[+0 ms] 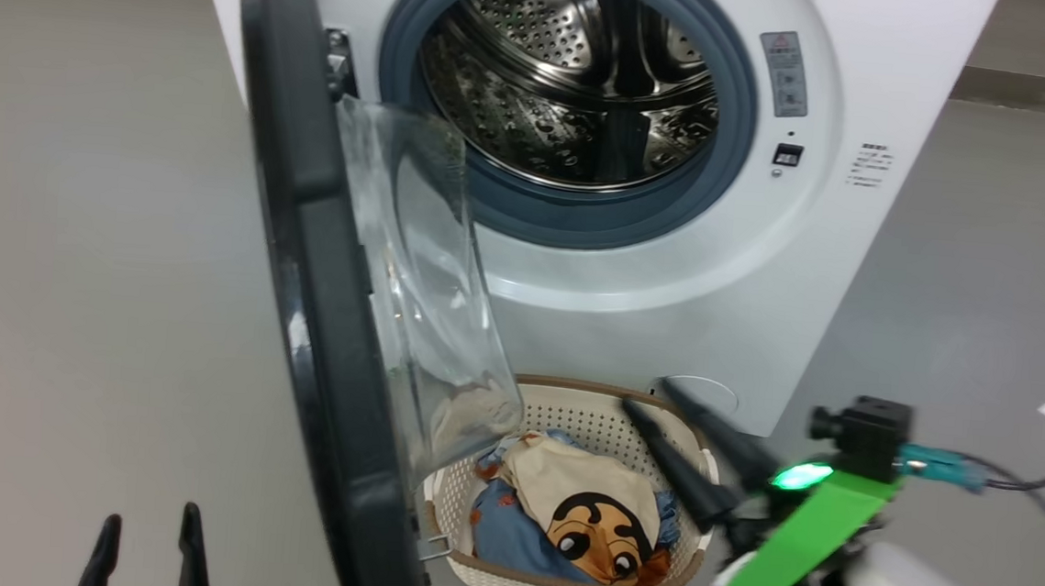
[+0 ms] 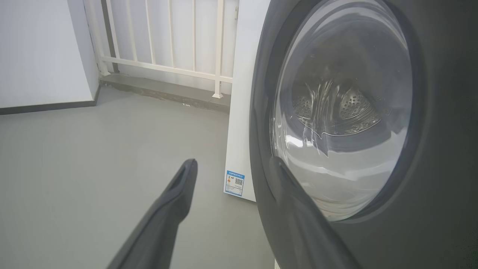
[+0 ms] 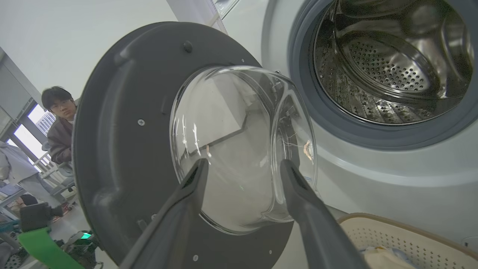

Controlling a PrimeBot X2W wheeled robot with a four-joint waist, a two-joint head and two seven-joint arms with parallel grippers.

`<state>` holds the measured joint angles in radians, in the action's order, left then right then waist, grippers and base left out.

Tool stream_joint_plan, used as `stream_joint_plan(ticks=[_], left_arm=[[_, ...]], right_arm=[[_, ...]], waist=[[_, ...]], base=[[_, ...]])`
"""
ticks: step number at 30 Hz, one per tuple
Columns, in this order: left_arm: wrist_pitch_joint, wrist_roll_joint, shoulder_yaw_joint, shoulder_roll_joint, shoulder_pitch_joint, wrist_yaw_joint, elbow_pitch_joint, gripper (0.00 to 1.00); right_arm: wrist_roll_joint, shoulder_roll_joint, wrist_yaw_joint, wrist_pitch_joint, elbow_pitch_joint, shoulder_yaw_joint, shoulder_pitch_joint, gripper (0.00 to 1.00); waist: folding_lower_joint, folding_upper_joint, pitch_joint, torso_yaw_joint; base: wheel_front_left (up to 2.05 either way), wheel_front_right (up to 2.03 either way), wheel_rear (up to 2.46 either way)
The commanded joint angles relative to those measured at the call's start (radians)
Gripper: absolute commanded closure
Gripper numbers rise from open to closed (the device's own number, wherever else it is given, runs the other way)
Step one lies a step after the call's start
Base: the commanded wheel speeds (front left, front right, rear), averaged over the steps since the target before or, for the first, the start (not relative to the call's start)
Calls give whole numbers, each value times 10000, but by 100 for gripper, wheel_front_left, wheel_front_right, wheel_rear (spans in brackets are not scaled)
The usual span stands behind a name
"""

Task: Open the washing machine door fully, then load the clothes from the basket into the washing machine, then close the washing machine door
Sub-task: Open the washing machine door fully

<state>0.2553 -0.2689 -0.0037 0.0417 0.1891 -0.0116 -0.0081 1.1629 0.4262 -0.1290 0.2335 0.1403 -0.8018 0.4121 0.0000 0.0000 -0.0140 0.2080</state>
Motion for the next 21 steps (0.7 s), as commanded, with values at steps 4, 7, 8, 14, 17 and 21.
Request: stream_joint_plan(ticks=[4,7,8,14,17,21], left_arm=[[65,26,607,85,26,-49,-271,0],[65,46,714,85,110,-45,-324,0],[65,43,744,85,137,-19,-348,0],[65,88,921,85,297,47,-478,0],[65,142,918,85,330,28,-495,0],[65,146,914,85,367,-2,-493,0]], right_arm=[[-2425,370,-17,275,137,1929,-520,0],[-4234,111,-17,279,-242,3771,-1655,0],[-4809,24,-17,279,-403,4275,-2044,0],[-7067,-843,-17,281,-1359,6822,-3911,0],[-8206,-1107,-17,282,-1727,7655,-4651,0],[-8907,-1460,-17,282,-1861,8391,-5367,0]], waist=[[0,0,-81,-356],[0,0,-84,-520],[0,0,-74,-584],[0,0,43,-1009],[0,0,67,-1148],[0,0,53,-1226]], base=[[0,0,0],[0,0,0],[0,0,0],[0,0,0],[0,0,0],[0,0,0]])
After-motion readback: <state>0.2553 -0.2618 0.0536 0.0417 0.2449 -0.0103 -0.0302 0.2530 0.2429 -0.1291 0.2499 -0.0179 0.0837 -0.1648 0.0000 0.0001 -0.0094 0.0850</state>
